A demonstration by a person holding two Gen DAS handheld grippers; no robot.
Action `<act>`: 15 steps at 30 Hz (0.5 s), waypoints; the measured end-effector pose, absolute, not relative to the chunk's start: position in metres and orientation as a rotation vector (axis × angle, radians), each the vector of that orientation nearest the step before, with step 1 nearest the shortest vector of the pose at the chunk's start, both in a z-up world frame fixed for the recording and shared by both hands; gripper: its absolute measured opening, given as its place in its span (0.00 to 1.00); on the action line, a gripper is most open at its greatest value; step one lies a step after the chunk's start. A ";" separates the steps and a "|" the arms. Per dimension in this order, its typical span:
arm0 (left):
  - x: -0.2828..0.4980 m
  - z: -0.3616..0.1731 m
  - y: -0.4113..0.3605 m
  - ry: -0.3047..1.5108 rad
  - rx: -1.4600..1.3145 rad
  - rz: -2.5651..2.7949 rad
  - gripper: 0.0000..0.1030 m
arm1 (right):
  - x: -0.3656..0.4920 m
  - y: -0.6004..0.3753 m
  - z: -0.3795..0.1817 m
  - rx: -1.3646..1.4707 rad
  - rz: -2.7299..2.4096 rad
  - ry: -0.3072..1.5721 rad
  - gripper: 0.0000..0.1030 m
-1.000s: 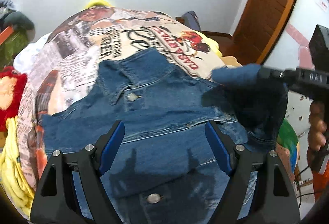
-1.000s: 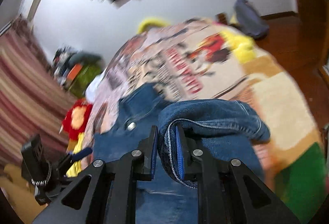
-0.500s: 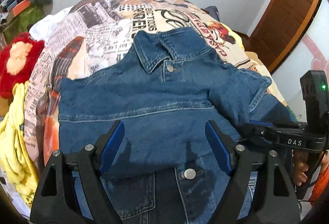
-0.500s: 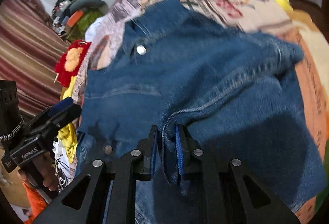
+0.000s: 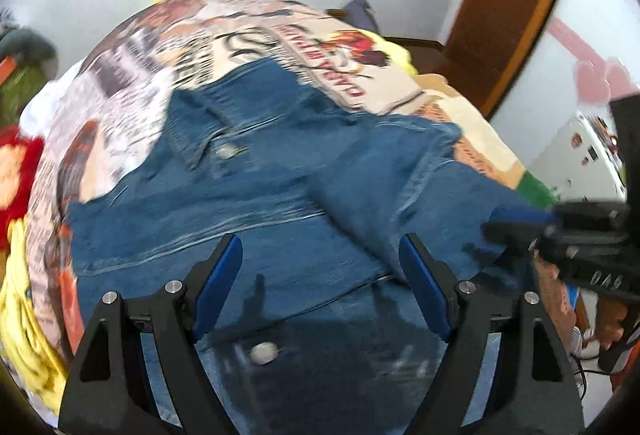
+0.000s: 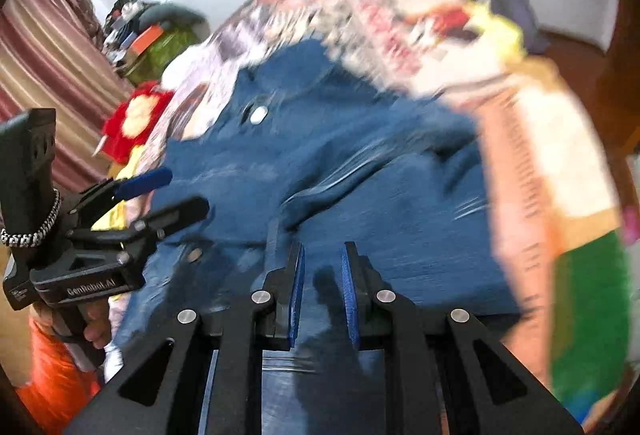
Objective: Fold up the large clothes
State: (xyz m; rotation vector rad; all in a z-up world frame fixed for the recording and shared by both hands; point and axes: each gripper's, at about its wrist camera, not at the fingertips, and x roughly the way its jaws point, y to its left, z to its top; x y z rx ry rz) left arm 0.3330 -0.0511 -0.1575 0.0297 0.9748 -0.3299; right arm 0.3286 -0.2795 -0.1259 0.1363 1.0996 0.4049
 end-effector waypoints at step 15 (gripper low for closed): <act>0.388 -0.222 -0.114 1.090 0.130 -0.314 0.47 | 0.352 -0.393 -0.150 0.279 0.192 1.118 0.14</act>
